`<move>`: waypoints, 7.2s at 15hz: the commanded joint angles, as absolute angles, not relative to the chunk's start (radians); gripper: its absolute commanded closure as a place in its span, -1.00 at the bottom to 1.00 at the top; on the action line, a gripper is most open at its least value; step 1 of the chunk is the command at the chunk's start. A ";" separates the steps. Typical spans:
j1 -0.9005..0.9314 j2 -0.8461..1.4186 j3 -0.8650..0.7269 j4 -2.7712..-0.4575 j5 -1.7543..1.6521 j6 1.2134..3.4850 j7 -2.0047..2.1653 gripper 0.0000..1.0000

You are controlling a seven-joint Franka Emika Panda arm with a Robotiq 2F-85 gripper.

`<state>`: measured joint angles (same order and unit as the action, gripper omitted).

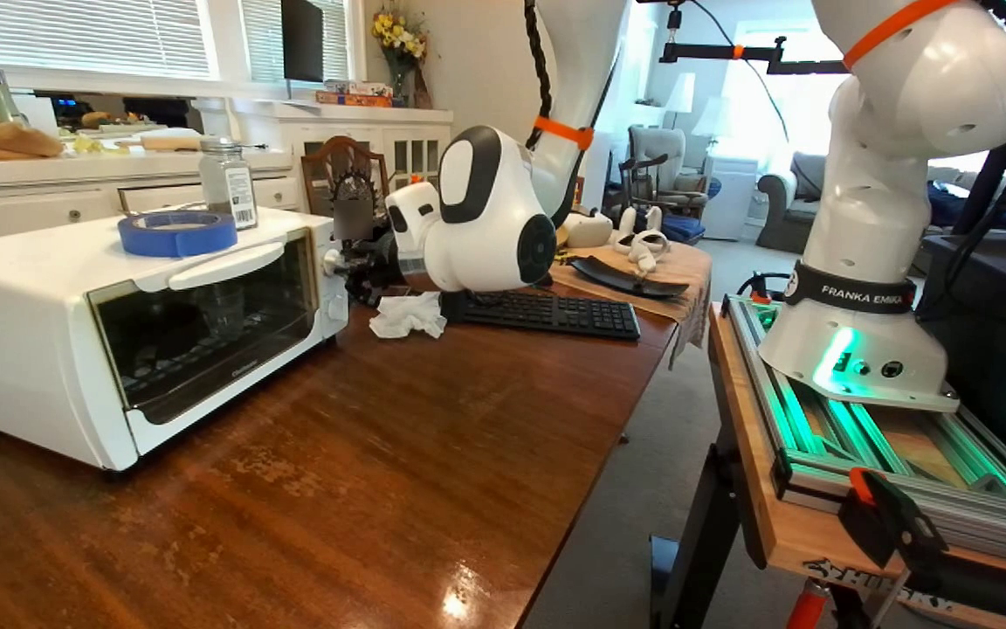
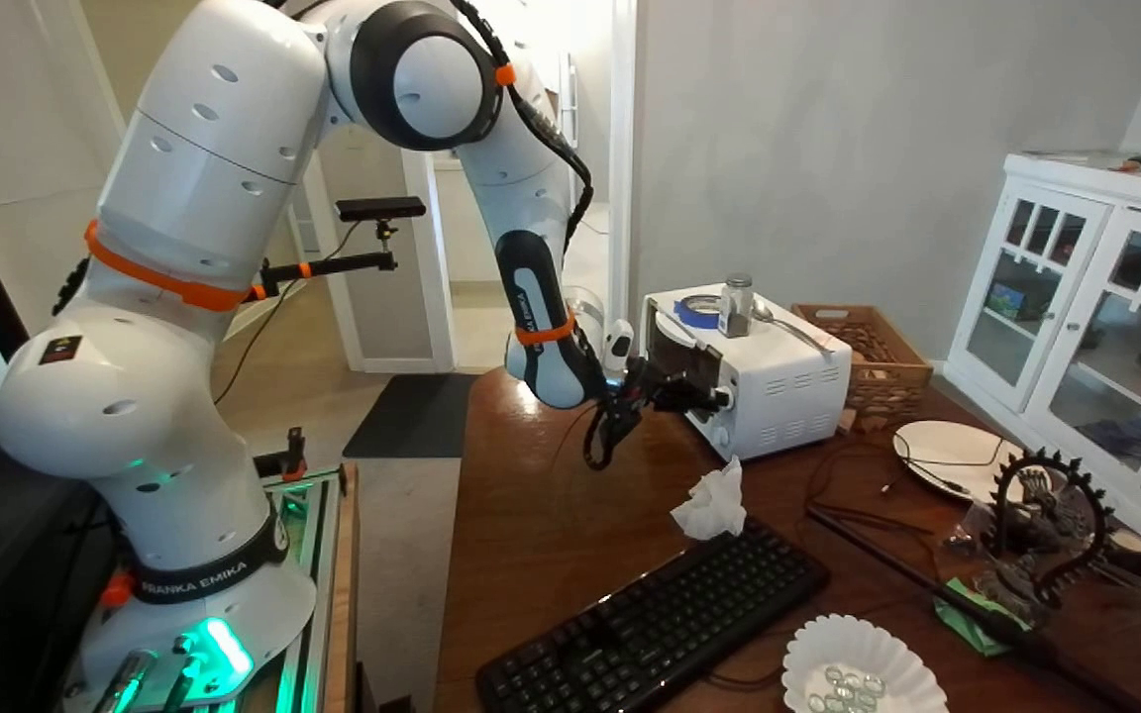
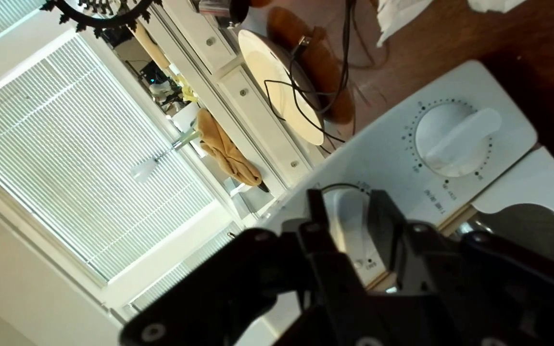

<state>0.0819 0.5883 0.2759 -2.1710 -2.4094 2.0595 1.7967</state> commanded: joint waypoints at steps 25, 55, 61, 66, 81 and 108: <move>0.338 0.587 0.325 -2.178 -2.307 1.835 0.940 -1.00; 0.337 0.738 0.335 -1.977 -2.441 1.783 0.888 -0.16; 0.323 0.693 0.377 -2.010 -2.396 1.837 0.895 -0.98; 0.317 0.639 0.387 -2.049 -2.295 1.824 0.888 -1.00; 0.298 0.642 0.359 -2.052 -2.260 1.859 0.883 0.97; 0.214 0.512 0.395 -2.225 -2.428 2.223 1.272 0.11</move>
<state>0.2427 0.4968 0.3859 -2.2112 -2.3444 2.1108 1.1703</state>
